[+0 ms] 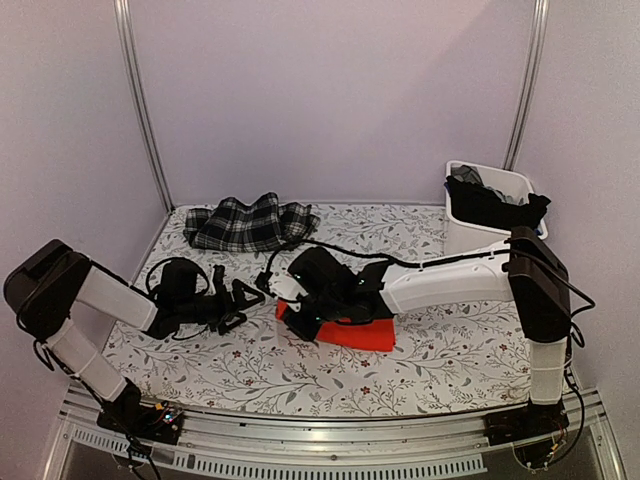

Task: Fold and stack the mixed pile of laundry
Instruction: Pick up the square-folded T-shirt from the center of the board.

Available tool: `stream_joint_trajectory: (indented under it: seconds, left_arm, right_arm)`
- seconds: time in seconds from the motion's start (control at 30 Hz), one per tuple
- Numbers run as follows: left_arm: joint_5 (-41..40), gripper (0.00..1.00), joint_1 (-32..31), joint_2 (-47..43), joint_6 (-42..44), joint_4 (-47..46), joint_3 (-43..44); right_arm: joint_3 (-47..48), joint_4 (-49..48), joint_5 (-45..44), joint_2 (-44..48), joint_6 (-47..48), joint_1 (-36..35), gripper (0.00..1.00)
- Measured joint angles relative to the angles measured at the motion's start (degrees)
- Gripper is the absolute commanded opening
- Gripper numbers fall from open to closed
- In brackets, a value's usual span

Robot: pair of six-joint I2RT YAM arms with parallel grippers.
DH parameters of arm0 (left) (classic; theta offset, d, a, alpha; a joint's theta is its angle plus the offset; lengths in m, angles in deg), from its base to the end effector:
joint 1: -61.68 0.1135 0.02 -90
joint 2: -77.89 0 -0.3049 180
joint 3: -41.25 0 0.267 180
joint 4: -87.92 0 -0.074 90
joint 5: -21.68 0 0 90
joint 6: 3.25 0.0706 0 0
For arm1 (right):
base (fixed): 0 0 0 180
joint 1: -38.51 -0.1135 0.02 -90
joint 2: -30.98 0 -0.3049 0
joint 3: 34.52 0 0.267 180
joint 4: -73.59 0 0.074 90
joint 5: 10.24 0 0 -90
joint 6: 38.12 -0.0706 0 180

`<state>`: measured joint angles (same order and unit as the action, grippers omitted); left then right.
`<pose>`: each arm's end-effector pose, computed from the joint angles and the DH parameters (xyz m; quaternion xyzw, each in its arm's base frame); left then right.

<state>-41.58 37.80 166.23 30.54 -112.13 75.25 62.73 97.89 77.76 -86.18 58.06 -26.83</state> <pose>0.2432 -0.1424 0.1241 -0.1357 0.8562 -0.4490 0.2165 0.2166 0.4659 0.1931 -0.5328 0.7514 0.1780 0.3462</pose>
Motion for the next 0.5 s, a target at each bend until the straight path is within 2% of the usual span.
stream_joint_trajectory:
  seconds: [0.47,0.5]
  left_arm:
    - [4.2,1.0,-3.9,15.5,-6.0,-13.0,8.8]
    - [4.8,0.97,-3.9,16.5,-6.3,-14.4,9.1]
  right_arm:
    - [5.0,-0.2,3.9,-1.2,0.5,0.2,0.0]
    - [5.4,-0.2,4.1,-1.6,0.7,0.2,0.0]
